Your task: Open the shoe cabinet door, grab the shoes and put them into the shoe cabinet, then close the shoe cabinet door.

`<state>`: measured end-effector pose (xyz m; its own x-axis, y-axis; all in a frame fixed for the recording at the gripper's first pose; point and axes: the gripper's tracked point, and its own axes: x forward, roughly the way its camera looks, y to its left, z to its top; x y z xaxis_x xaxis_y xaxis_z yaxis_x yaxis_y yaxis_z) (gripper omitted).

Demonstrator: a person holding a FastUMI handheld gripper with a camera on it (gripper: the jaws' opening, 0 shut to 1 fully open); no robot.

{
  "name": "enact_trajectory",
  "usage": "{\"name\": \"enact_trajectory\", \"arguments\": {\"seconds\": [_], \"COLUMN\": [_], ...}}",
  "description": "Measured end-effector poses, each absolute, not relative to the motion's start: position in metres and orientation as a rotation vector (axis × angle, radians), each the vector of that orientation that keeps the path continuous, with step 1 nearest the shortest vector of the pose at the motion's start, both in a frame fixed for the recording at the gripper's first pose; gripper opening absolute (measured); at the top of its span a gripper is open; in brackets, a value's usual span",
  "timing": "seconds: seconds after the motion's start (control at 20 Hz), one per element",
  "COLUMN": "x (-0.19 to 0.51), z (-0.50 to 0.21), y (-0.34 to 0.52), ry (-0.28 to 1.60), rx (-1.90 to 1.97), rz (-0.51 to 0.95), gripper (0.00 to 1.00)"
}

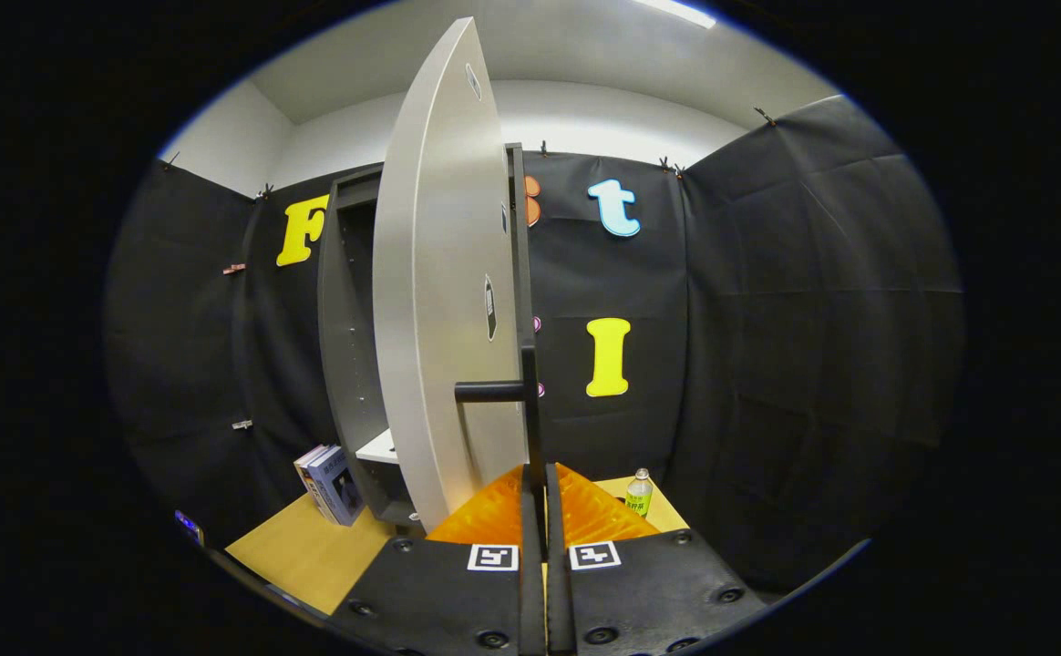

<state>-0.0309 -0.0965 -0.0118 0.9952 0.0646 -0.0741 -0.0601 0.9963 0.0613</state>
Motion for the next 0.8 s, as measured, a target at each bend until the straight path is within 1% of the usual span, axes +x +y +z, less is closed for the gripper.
{"name": "enact_trajectory", "arguments": {"seconds": [0.25, 0.35, 0.4, 0.5, 0.65, 0.7, 0.8], "x": [-0.041, -0.05, -0.053, -0.064, -0.083, -0.091, -0.105], "z": [-0.008, -0.005, -0.004, -0.002, 0.002, 0.002, 0.0], "y": [-0.112, -0.112, -0.114, -0.116, -0.115, -0.111, -0.1], "ry": [0.065, 0.063, 0.065, 0.07, 0.084, 0.095, 0.121], "rx": [0.059, 0.086, 0.086, 0.077, 0.061, 0.063, 0.067], "rz": [0.043, 0.048, 0.046, 0.051, 0.044, 0.047, 0.075], "gripper": [0.06, 0.09, 0.12, 0.19, 0.4, 0.5, 0.62]}}
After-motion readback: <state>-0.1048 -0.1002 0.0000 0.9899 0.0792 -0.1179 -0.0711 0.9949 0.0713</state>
